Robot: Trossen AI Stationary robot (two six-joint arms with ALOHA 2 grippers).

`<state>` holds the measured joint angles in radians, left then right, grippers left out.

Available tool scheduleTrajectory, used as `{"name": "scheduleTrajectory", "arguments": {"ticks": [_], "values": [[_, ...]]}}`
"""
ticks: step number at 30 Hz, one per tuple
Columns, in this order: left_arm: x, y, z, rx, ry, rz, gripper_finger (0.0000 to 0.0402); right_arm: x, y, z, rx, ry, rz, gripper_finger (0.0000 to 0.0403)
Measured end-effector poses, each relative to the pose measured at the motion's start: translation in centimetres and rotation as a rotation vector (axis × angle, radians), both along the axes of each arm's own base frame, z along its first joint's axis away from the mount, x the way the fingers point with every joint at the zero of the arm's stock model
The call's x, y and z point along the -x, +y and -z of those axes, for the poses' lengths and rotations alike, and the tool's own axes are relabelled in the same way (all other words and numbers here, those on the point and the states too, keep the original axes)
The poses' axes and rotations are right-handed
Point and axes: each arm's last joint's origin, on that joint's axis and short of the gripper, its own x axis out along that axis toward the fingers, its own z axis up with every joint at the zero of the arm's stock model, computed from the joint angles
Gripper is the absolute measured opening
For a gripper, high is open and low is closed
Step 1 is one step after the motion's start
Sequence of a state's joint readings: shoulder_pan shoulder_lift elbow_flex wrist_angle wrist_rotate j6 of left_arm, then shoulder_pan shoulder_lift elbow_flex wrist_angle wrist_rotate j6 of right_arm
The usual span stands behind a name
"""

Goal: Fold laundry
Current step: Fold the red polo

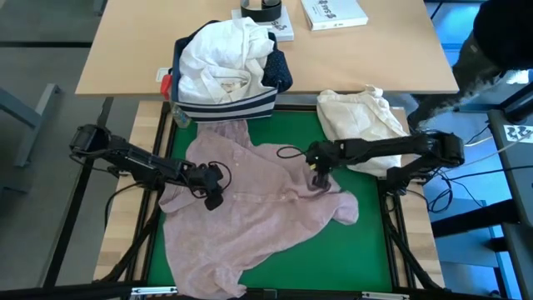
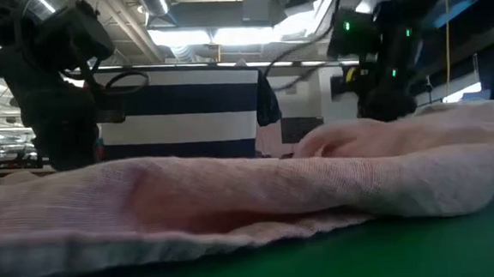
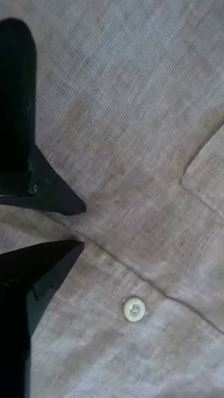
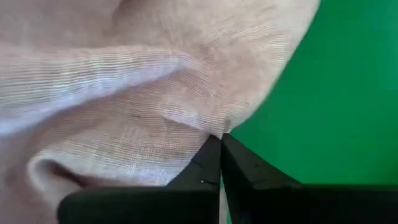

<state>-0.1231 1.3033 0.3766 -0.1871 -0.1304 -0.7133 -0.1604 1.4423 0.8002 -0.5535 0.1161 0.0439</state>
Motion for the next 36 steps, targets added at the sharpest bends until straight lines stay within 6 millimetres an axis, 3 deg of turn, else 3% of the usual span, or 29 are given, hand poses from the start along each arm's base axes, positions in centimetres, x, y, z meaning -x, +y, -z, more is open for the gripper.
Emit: {"name": "scheduleTrajectory", "arguments": {"ticks": [5,10,14,18,21,24,27,31,36], "values": [[0.3,0.0,0.3,-0.022,0.002,0.028,0.0084,-0.1,-0.8,-3.1,0.291,0.051,0.025,0.0004],[0.3,0.1,0.3,-0.03,-0.003,0.043,0.0084,0.4,-1.8,-3.4,0.502,0.145,0.102,0.0007],[0.3,0.1,0.3,-0.032,-0.007,0.042,0.0084,0.5,-2.7,-3.6,0.532,0.113,0.22,0.0009],[0.2,0.1,0.3,-0.034,-0.019,0.041,0.0084,0.3,-2.6,-3.9,0.41,0.065,0.248,0.0025],[-0.2,0.0,-0.4,-0.04,-0.022,0.074,0.0084,0.1,-2.3,-5.3,0.313,0.06,0.264,0.0061],[-0.7,-0.1,-2.1,-0.038,-0.036,0.107,0.0084,0.1,-1.8,-7.8,0.14,0.056,0.232,0.0105],[-1.9,-0.2,-5.0,-0.04,-0.12,0.107,0.0084,0.7,-1.1,-10.3,-0.075,0.017,0.171,0.0145],[-2.1,-0.3,-6.0,-0.033,-0.136,0.111,0.0084,2.2,1.4,-11.1,-0.321,0.009,0.135,0.0177],[-1.5,-0.4,-5.2,-0.015,-0.102,0.13,0.0084,4.7,6.7,-10.6,-0.497,0.105,0.076,0.0186]]}}
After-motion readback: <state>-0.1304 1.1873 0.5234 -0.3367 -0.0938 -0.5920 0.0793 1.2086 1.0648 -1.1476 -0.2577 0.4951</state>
